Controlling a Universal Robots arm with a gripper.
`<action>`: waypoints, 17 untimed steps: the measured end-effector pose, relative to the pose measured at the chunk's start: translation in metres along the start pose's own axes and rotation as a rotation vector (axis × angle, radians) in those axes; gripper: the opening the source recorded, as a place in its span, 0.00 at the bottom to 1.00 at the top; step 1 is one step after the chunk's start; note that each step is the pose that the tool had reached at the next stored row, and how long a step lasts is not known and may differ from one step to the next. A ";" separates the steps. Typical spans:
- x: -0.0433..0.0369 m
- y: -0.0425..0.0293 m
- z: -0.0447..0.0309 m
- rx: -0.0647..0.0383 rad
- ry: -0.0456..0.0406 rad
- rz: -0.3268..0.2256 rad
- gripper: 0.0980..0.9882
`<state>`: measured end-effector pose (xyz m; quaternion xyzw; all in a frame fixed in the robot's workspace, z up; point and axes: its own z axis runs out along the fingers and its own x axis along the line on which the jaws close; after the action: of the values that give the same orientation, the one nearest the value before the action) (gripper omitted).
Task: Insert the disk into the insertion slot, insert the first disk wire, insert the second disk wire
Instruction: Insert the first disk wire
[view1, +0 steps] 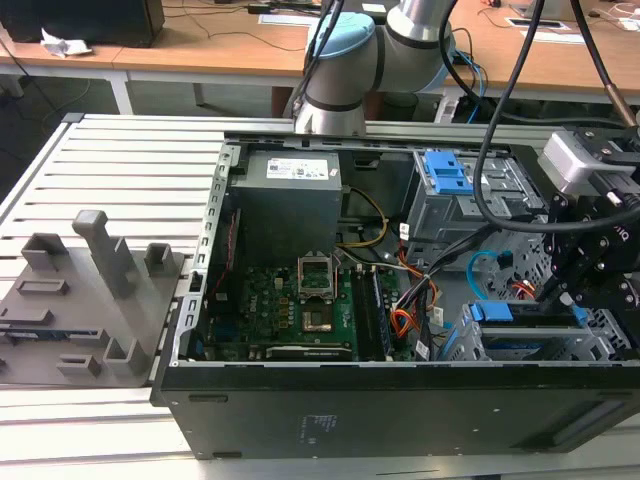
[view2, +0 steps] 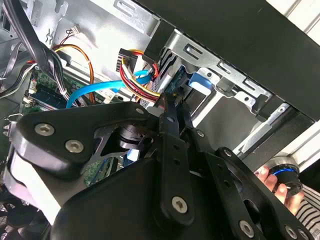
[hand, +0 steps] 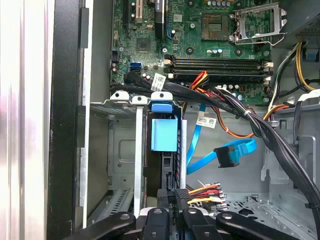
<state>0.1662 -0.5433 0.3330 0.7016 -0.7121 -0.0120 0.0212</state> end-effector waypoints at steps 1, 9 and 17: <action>0.0001 0.0000 0.0004 0.000 -0.0001 0.000 0.09; 0.0006 0.0019 -0.0392 0.000 0.0016 0.000 0.17; 0.0009 0.0029 -0.0606 0.000 0.0014 0.000 0.17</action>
<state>0.1661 -0.5433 0.3937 0.7016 -0.7122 -0.0115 0.0218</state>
